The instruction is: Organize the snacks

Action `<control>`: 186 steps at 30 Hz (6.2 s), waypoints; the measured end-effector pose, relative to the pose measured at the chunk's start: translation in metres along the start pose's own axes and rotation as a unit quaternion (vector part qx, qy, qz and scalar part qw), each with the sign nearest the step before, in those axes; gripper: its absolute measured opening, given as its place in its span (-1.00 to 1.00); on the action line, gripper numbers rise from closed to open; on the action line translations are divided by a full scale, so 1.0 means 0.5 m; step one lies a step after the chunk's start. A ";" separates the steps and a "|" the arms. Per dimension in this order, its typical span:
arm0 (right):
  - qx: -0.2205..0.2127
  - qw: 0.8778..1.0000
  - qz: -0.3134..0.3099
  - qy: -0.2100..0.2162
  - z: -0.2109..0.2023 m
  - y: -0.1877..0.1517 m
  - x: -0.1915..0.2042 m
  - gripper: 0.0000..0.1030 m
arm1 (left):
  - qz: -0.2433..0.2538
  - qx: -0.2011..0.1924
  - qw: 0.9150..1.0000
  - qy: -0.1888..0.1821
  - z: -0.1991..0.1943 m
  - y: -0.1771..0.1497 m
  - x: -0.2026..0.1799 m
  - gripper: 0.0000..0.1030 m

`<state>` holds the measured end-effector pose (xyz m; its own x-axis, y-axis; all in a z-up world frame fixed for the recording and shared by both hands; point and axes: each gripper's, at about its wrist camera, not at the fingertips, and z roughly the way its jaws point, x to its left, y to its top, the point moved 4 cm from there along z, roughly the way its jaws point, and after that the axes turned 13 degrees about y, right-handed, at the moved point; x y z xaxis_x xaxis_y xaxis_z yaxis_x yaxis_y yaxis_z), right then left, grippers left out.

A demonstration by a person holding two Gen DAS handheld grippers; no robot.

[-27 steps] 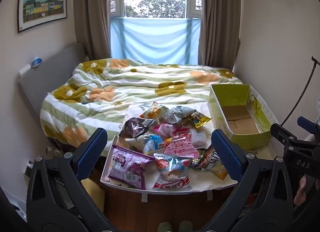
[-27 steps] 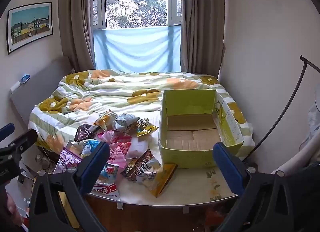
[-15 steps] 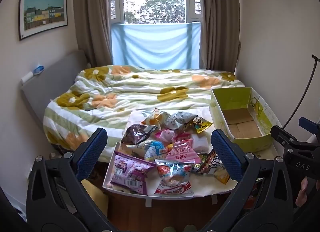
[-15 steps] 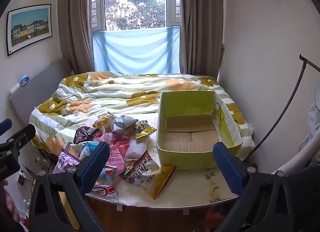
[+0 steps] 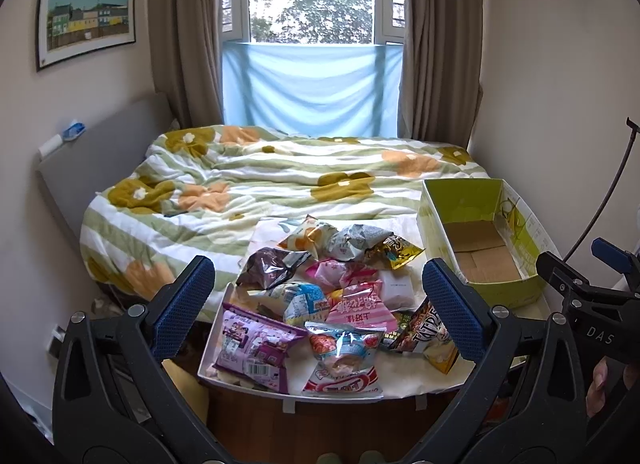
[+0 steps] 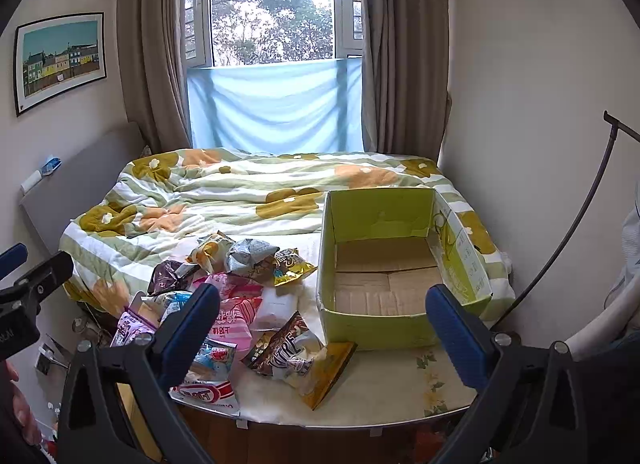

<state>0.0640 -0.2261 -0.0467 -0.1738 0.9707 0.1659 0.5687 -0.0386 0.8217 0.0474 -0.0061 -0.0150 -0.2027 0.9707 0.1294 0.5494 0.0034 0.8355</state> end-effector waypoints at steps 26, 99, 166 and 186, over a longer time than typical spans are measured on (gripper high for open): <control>-0.001 1.000 0.003 0.004 0.004 -0.006 0.014 0.99 | 0.002 0.014 1.000 -0.008 0.015 0.000 -0.001 0.99; 0.179 0.973 0.064 0.131 0.257 -0.219 -0.140 0.99 | -0.015 0.212 0.977 0.006 0.278 -0.288 -0.139 0.99; 0.052 0.984 0.111 0.129 0.206 -0.098 -0.063 0.14 | 0.097 0.092 0.986 -0.100 0.252 -0.042 -0.162 0.06; 0.040 0.991 0.129 0.024 0.261 0.068 -0.405 0.14 | 0.138 0.110 0.971 -0.160 0.427 0.148 -0.639 0.06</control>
<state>0.2232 -0.3929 -0.1234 -0.0510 0.9189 0.3911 0.6612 -0.2624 0.7029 0.3256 -0.2648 -0.1084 0.2200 0.9667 0.1311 0.7135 -0.2511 0.6541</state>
